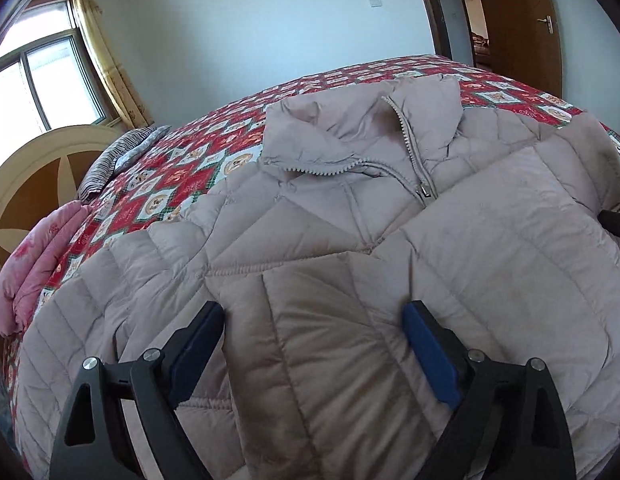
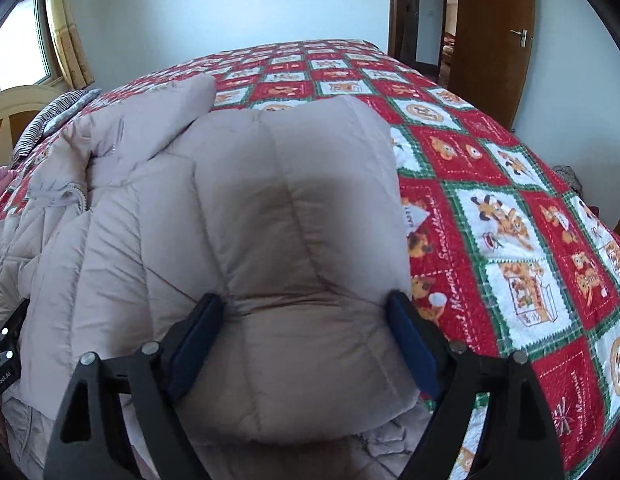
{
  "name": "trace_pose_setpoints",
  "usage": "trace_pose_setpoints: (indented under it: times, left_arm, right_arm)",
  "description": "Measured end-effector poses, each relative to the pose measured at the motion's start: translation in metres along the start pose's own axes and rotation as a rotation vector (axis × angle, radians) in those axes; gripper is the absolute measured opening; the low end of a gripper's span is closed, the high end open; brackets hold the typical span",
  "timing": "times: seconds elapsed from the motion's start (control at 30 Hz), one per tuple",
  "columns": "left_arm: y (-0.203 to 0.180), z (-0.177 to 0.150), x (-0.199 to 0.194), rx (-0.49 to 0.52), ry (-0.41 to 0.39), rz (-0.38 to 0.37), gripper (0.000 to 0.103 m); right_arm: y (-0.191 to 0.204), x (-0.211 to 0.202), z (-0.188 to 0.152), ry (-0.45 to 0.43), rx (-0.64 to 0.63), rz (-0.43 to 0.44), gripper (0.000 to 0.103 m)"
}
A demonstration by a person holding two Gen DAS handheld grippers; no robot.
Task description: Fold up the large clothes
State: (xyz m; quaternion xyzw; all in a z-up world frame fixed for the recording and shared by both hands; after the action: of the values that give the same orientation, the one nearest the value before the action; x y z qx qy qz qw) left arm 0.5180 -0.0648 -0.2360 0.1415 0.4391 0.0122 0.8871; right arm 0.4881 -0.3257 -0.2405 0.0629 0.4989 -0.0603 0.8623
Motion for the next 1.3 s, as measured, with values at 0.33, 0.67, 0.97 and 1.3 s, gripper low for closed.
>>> trace_pose_setpoints:
  times: [0.33, 0.67, 0.97, 1.3]
  left_arm:
    - [0.004, -0.004, 0.01, -0.068, 0.033, -0.068, 0.098]
    - [0.004, -0.004, 0.011, -0.068, 0.034, -0.065, 0.099]
    - [0.004, -0.005, 0.013, -0.068, 0.039, -0.059, 0.1]
    - [0.005, -0.005, 0.014, -0.067, 0.041, -0.056, 0.101]
  right_arm:
    - [0.009, -0.07, 0.034, -0.19, 0.027, -0.002, 0.084]
    - [-0.017, 0.041, 0.059, 0.048, 0.145, 0.096, 0.088]
    - [-0.014, 0.016, 0.059, 0.006, 0.092, -0.024, 0.089]
    - [0.049, -0.056, 0.028, -0.137, -0.125, -0.039, 0.094]
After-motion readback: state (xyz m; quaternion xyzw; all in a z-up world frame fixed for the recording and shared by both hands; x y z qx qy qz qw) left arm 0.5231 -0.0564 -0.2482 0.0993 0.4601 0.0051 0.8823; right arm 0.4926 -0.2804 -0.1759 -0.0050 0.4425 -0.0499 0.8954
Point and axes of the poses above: each gripper's, at about its wrist camera, not at the fingertips, and x roughly the way its jaws point, y to its left, z to its top, the point moved 10 cm from there along x, roughly the way its jaws point, and after that the axes turned 10 degrees about y, right-handed, at the moved point
